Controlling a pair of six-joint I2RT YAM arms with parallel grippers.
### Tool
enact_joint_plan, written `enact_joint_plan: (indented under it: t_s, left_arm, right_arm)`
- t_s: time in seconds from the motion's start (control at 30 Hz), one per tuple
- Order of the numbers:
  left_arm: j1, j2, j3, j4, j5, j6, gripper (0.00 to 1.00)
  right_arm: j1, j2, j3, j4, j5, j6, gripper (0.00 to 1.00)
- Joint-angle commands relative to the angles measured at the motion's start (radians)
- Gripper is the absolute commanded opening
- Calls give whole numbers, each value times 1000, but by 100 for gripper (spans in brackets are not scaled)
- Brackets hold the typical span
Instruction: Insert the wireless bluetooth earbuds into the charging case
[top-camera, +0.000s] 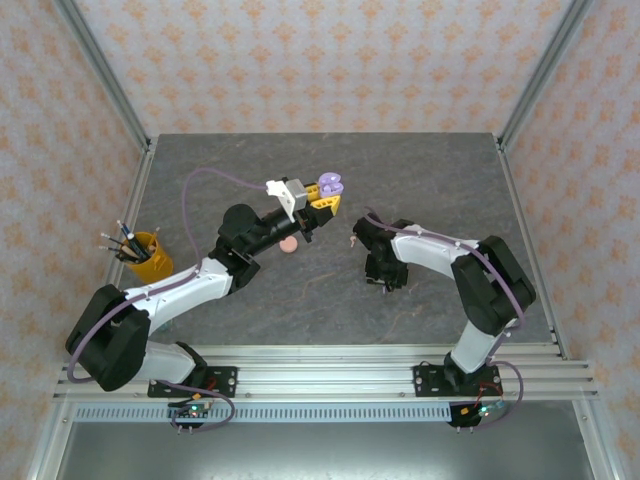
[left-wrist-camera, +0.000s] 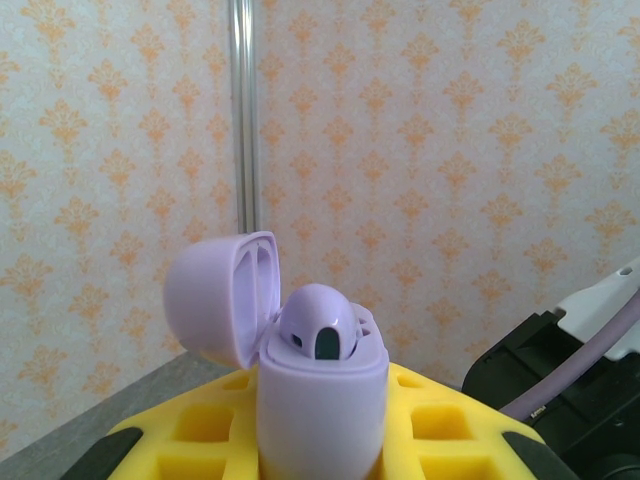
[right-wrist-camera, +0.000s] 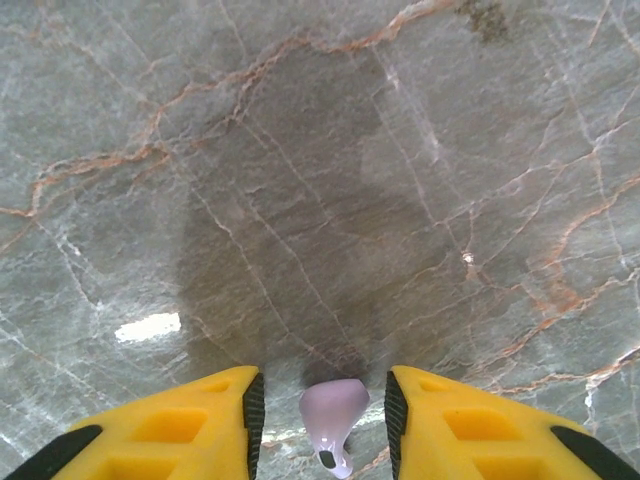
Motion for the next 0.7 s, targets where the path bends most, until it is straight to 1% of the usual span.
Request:
enact_joint_plan:
  t_s: [0.0,0.1,0.47,0.67]
  left_arm:
    - [9,-18,-10,4,-7,22,0]
    - [9,-16,-7,3,-7,22,0]
    - [8,-12,-3,4,-5,19,0]
    - [8,-9,1,4,-4,15,0]
  right_arm:
    - [2,10,-10,7,33,-10,37]
    - [-1,12,-16,9,30,-12,35]
    - [-4,-40,-55,9,16,-10,35]
    - [-12,-29,-63,20,15,-13,34]
